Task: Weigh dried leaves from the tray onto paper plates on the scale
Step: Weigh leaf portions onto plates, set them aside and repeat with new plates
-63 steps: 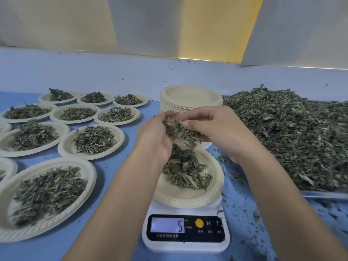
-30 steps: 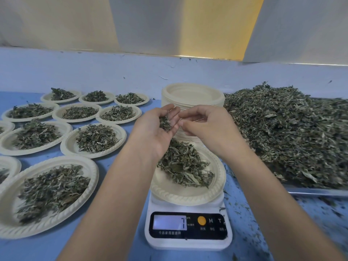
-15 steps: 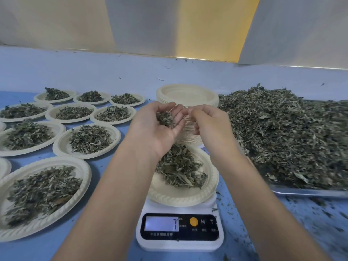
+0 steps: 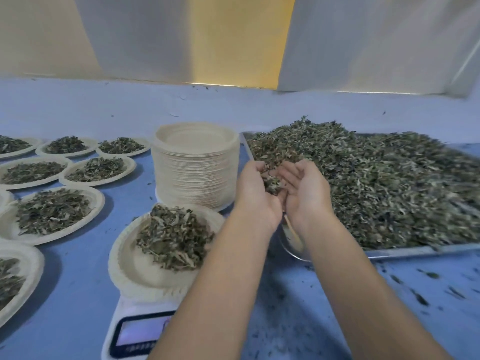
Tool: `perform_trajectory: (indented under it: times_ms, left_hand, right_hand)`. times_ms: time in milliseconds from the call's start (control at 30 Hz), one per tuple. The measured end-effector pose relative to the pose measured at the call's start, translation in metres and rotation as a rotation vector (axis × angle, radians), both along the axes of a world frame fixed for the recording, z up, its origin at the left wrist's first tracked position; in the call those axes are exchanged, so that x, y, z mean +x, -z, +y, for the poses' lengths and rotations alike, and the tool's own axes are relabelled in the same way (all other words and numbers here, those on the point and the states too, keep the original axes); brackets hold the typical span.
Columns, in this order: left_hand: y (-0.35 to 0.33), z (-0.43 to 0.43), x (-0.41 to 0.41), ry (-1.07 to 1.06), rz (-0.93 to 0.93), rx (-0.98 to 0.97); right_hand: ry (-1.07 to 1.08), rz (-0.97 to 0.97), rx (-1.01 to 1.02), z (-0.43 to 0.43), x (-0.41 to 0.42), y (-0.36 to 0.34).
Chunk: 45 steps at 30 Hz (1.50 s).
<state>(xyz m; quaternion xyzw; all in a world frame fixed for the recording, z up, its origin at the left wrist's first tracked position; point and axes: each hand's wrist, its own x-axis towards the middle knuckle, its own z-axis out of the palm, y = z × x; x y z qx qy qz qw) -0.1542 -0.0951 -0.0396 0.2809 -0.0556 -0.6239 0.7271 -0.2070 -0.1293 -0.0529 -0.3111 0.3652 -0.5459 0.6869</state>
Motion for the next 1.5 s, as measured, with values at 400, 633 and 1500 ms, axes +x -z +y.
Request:
perform_trajectory:
  times_ms: [400, 633, 1500]
  left_hand:
    - [0.011, -0.008, -0.023, 0.140, -0.351, 0.082]
    - [-0.001, 0.013, -0.004, 0.060, -0.332, -0.041]
    - [-0.004, 0.104, 0.162, -0.286, -0.147, 0.073]
  right_hand:
    - [0.154, 0.333, -0.046, -0.023, -0.028, 0.021]
    - [0.078, 0.180, -0.174, -0.005, -0.007, 0.012]
    - [-0.721, 1.207, -1.111, 0.067, 0.081, -0.003]
